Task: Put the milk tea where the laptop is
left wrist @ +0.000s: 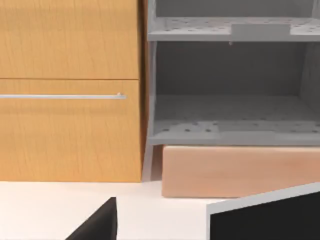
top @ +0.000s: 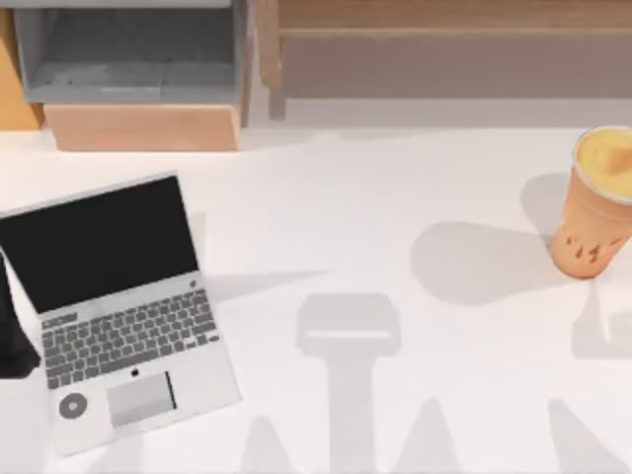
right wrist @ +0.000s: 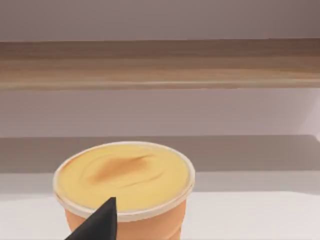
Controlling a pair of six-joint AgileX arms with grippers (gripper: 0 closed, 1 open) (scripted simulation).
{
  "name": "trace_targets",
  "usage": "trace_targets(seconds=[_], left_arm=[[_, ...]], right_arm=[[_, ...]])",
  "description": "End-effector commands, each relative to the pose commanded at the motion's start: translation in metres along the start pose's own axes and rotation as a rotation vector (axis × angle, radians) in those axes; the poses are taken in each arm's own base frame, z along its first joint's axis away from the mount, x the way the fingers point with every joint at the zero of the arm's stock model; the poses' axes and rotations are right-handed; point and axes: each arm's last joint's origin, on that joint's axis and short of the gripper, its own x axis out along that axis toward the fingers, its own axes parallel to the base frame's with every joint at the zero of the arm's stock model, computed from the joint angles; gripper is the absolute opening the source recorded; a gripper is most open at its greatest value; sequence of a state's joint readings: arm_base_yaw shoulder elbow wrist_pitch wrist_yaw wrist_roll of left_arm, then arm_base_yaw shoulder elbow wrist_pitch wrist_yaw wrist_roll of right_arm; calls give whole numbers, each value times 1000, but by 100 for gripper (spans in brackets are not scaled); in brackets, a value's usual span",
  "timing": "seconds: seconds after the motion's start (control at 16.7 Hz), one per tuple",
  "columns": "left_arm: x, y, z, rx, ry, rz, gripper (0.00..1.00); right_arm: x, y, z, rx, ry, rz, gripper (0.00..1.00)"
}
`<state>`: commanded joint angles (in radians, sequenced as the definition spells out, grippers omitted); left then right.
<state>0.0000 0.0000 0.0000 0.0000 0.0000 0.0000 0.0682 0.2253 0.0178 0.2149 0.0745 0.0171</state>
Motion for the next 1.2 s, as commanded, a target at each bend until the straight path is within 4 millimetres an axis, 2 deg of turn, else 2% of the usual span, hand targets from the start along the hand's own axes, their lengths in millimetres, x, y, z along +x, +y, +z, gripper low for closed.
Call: trace_targets(seconds=[0.24, 0.6, 0.9, 1.2], left_arm=[[0, 0, 0, 0, 0, 0, 100], [0, 0, 0, 0, 0, 0, 100], [0, 0, 0, 0, 0, 0, 100], [0, 0, 0, 0, 0, 0, 100]], right_arm=[[22, 12, -6, 9, 57, 0, 100], [50, 36, -39, -12, 184, -7, 100], [60, 52, -60, -26, 217, -12, 100], [62, 57, -65, -24, 207, -13, 100]])
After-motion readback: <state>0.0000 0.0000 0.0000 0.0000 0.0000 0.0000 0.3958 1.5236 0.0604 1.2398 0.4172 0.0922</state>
